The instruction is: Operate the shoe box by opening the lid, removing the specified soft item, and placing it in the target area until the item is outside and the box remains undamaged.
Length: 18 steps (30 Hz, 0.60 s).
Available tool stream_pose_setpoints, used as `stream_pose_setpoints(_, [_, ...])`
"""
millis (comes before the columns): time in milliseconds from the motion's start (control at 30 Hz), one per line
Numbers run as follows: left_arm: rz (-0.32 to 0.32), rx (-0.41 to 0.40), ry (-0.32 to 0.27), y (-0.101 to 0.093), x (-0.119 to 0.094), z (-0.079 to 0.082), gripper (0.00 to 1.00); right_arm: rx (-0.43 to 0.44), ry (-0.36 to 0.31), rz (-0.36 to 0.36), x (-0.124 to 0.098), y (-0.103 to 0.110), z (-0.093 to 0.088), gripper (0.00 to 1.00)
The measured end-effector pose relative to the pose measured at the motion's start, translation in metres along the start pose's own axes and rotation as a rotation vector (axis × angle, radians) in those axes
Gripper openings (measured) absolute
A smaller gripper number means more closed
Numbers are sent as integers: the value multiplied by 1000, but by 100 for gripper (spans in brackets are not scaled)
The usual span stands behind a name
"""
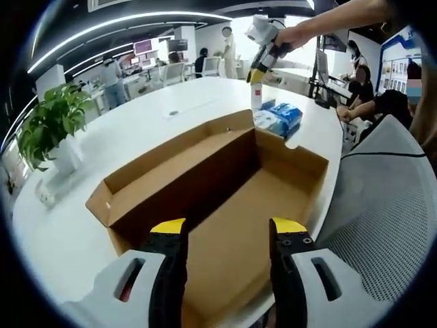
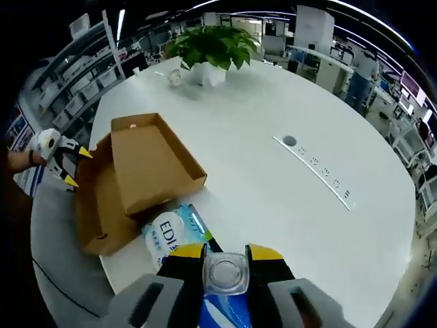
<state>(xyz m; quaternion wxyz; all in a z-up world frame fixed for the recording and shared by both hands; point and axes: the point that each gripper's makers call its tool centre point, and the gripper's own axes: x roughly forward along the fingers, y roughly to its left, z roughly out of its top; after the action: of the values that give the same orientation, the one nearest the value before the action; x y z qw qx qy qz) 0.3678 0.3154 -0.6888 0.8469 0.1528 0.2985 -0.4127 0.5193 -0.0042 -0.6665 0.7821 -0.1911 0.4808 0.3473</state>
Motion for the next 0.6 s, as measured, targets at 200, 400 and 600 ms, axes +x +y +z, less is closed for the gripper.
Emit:
stream_pose_setpoints(200, [-10, 12, 18, -2, -1, -3, 48, -78, 39, 3, 17, 0, -3, 18])
stream_pose_setpoints(400, [-10, 7, 37, -2, -3, -9, 48, -127, 59, 16, 29, -1, -7, 18])
stream_pose_setpoints(600, [-7, 13, 60, -3, -3, -15, 48, -185, 87, 27, 36, -3, -13, 18])
